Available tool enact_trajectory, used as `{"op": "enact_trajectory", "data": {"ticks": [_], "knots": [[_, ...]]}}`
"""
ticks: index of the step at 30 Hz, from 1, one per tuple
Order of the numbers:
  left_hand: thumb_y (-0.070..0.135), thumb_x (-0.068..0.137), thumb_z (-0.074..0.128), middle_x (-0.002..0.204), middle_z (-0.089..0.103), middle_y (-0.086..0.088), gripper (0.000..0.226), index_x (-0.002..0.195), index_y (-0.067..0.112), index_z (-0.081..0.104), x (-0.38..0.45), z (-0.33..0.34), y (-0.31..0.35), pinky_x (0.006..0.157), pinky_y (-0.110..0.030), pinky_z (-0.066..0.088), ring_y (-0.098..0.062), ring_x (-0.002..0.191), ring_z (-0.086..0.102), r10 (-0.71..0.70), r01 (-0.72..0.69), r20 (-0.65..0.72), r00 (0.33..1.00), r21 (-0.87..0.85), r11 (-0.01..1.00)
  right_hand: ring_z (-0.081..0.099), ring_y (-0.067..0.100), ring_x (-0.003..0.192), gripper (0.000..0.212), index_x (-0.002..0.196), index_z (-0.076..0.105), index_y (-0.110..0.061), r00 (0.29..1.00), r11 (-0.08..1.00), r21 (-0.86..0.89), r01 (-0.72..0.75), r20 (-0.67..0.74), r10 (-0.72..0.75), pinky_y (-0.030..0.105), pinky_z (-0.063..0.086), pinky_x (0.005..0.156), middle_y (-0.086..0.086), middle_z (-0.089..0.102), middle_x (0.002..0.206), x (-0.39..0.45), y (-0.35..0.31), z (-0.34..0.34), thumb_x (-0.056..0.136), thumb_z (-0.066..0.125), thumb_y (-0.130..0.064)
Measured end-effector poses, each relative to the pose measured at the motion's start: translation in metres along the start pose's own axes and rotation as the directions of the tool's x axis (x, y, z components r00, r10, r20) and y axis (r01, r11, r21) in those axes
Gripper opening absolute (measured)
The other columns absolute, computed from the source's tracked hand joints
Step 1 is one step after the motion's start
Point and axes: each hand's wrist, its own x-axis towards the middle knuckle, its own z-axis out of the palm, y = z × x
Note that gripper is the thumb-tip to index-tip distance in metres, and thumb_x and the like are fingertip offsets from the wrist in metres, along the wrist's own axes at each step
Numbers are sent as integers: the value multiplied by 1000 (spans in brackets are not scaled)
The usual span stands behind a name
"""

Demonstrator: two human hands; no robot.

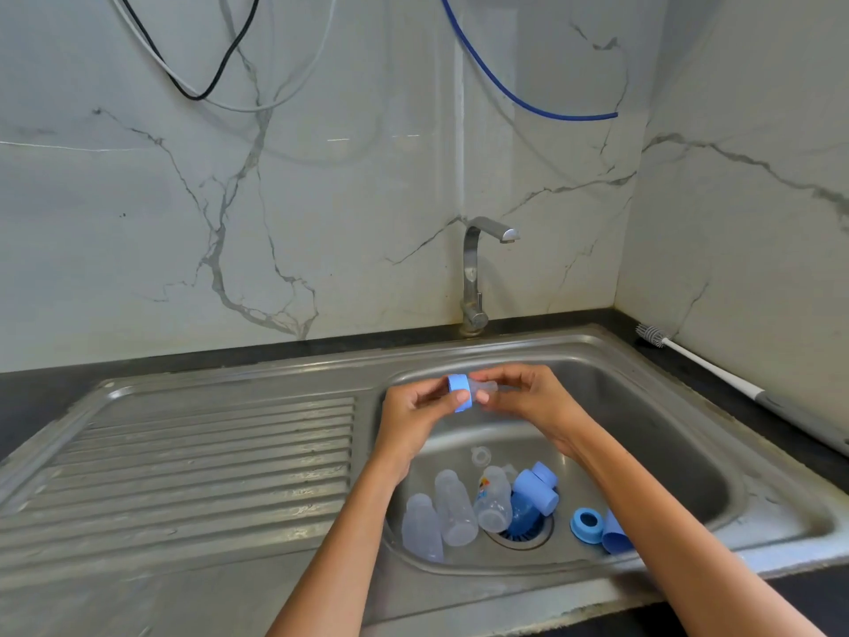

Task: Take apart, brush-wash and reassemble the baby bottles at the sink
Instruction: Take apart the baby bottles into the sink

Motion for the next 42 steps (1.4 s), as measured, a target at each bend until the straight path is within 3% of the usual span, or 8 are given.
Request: {"op": "enact_trajectory", "data": {"ticks": [4,10,21,25,30,32,36,42], "knots": [[11,83,70,97,75,1,18,100,16,74,-2,0,3,89,-23,51,-9,96,68,-3,2,25,1000,13,1000,70,6,86,23,101,73,-2,994,994,-68,89,-61,-93,12,51,73,5,75,94,-1,5,4,78,75,-4],[9,78,75,96,75,-1,27,104,11,73,0,0,2,81,-18,51,-15,97,69,-26,24,18,1000,75,997,71,15,72,11,89,71,2,987,994,112,7,-160,11,17,56,65,13,73,82,-2,13,15,78,72,6],[12,83,67,99,73,-12,24,105,3,70,-2,-11,5,78,-24,56,-20,94,70,-213,217,41,976,-172,961,71,15,74,14,83,76,-7,954,965,-163,204,-190,-233,19,56,70,7,74,79,-1,12,27,73,78,3],[13,83,68,101,73,-13,28,108,1,69,0,-10,6,83,-27,56,-23,96,70,-191,195,38,981,-154,969,70,18,72,8,87,73,0,962,968,252,11,-267,58,20,56,65,15,74,82,-6,9,35,79,73,3],[9,83,69,102,73,-13,30,110,-1,68,1,-5,8,82,-26,55,-22,97,69,-160,167,58,985,-132,977,68,9,58,11,86,70,0,907,665,720,-198,-124,403,14,55,56,9,72,70,-7,6,39,83,65,10],[8,83,69,102,73,-14,29,110,-2,68,1,-5,7,86,-28,55,-22,96,69,-159,165,52,986,-137,977,69,10,60,11,86,70,0,913,707,683,-183,-149,380,14,55,57,10,72,72,-8,5,40,83,65,9],[11,84,67,101,73,-14,27,109,0,69,-1,-6,2,84,-27,55,-22,95,70,-225,229,43,974,-180,957,69,18,74,9,85,72,-4,957,980,186,-77,-260,125,16,56,63,11,72,80,-9,3,36,81,71,5],[13,86,66,98,73,-14,19,101,4,72,-2,-12,1,79,-24,56,-22,93,71,-259,257,16,966,-211,943,72,14,85,18,104,71,1,994,994,63,-88,-57,92,16,55,73,10,74,95,-5,2,28,88,65,-3]]}}
